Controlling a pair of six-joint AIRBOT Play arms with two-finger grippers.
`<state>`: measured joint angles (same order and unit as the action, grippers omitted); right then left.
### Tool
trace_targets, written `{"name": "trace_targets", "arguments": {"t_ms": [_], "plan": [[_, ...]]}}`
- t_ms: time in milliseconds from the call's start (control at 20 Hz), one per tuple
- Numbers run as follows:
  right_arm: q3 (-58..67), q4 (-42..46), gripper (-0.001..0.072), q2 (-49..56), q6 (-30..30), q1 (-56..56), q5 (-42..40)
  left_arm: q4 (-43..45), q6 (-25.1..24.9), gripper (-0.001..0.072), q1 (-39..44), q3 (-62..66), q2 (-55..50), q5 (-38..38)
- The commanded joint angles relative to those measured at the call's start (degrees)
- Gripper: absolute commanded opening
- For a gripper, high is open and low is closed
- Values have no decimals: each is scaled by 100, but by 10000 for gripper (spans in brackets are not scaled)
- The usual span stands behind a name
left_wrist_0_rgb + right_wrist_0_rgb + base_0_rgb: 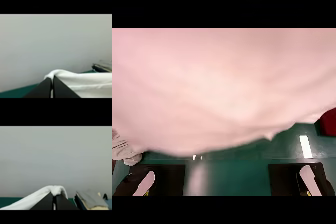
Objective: Fold the shirts.
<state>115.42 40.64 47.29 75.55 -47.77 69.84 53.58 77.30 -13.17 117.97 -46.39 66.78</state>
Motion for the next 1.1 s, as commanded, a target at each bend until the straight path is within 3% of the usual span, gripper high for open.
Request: {"name": "trace_targets", "arguments": {"t_ms": [0,100,300,450,550,800,1050], "plan": [[407,4,15,706,420,-170,1104,168,240,22,-4,-1491,-140,463],[367,223,15,1296,579,212,1561,153,238,22,-4,-2500,-452,785],[-706,2402,15,2299,763,2052,2234,-162,177,23,-2,-3884,-1351,894],[-1362,2702,15,3198,914,2881,2098,-179,-9,23,-2,-4089,-2210,614],[-1635,2697,15,3755,981,3163,1628,-356,-315,23,-2,-4087,-2697,57],[-1801,2691,15,4686,1008,3571,-409,-1904,-1453,23,-2,-4083,-3641,-1908],[-1803,2693,15,4892,1005,3740,-2111,-2568,-2048,23,-2,-4070,-4190,-2778]]}}
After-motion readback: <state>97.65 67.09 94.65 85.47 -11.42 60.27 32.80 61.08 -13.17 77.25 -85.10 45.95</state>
